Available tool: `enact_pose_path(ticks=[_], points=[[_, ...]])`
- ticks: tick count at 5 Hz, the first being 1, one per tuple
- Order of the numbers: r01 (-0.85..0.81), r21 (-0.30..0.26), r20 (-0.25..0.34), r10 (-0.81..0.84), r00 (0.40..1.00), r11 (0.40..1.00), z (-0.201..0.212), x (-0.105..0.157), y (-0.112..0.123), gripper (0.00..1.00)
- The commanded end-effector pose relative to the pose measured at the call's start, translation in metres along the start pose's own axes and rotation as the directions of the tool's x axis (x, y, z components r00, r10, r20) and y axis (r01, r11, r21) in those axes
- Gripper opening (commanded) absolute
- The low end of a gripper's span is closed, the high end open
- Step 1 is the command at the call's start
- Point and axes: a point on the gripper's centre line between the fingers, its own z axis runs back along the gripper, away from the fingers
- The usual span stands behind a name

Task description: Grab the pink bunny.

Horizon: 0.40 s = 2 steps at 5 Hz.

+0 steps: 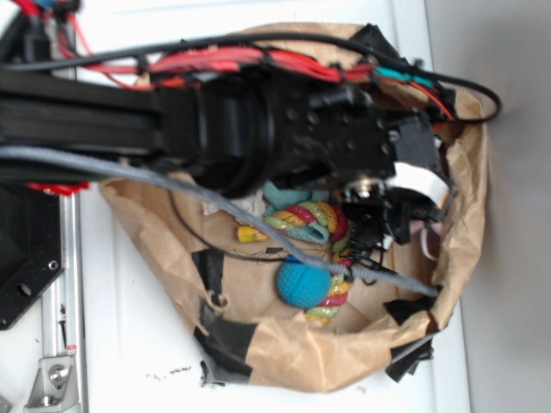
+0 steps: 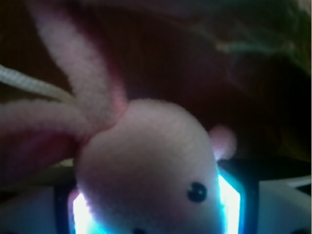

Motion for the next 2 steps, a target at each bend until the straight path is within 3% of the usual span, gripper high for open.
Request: enact_pose_path(ticks=[1,2], points=[[-0.258,-0.039,0.002,0.258,0.966,0.965,0.075,0.003,0.002,0.00],[-0.337,0.004,-0.068,0.337,0.939,0.941,0.123,0.010,-0.008,0.00]])
